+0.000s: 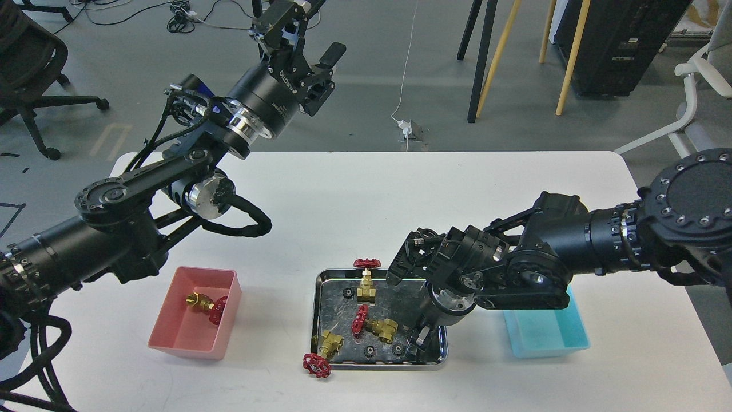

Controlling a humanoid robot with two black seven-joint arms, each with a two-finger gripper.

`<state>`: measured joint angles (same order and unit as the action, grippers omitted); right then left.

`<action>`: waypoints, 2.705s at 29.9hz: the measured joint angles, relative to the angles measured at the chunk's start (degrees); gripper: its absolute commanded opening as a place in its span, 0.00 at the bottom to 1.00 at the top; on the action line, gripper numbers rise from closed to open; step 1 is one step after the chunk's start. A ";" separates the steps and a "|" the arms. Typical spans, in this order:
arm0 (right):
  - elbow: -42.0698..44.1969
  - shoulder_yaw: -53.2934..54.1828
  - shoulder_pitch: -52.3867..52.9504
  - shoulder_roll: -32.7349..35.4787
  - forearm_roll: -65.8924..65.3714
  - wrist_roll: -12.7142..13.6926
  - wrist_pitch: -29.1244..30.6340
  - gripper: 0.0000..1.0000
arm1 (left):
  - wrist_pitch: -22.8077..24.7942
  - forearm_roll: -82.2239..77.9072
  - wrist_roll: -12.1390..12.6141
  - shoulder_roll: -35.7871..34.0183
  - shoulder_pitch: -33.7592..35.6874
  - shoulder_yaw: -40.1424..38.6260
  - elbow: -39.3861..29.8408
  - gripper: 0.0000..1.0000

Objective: Place valve in pink box and gear in blue box
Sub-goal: 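Lower the right gripper and grasp a small dark gear, then lift the gear from the tray with the right gripper, then carry the gear over the light-blue box with the right gripper, then open the right gripper to drop the gear into the blue box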

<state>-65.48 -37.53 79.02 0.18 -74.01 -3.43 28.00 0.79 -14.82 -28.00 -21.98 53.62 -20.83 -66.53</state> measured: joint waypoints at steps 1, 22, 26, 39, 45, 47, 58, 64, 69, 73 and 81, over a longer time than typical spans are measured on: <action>0.00 0.00 -0.03 0.00 0.00 0.00 0.00 0.35 | 0.02 0.00 0.00 -0.03 -0.08 0.00 0.00 0.84; 0.61 -0.02 -1.08 -0.01 0.04 0.00 0.00 0.17 | 0.36 -0.02 0.00 0.00 -0.79 0.00 0.00 0.84; 0.77 0.02 -1.20 -0.04 0.08 -0.01 0.00 0.15 | 0.34 -0.02 0.00 0.01 -0.85 0.00 0.00 0.84; 0.51 1.26 2.00 0.79 0.67 -0.03 0.00 0.13 | 0.35 -0.04 0.00 0.51 -1.15 0.00 0.09 0.84; 0.32 4.46 4.57 5.22 0.94 -0.10 0.00 0.13 | 0.35 -0.04 0.00 1.20 -1.23 0.07 0.09 0.84; 0.25 5.11 5.71 8.08 1.39 -0.10 0.00 0.13 | 0.35 -0.04 0.00 1.22 -1.24 0.08 0.09 0.84; -10.63 5.54 9.19 29.24 1.30 -0.02 0.00 0.13 | 0.35 -0.04 0.00 1.86 -1.16 0.07 -0.79 0.84; -16.19 5.27 9.30 38.32 0.84 0.09 0.00 0.13 | 0.25 -0.04 0.00 2.95 -1.15 0.05 -1.21 0.84; -17.91 4.31 7.64 41.82 -0.66 0.24 0.00 0.13 | 0.07 -0.04 0.00 3.37 -1.16 0.06 -1.39 0.84; -18.30 3.85 5.61 42.16 -1.25 0.26 0.00 0.14 | 0.00 -0.04 0.00 4.07 -1.16 0.08 -1.42 0.85; -18.89 3.72 4.36 43.28 -1.32 0.35 0.00 0.41 | -0.04 -0.04 0.00 4.14 -1.16 0.14 -1.41 0.85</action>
<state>-84.37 -33.81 83.38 43.46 -75.33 -3.07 28.00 0.76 -14.85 -28.00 -17.84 52.47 -20.69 -67.95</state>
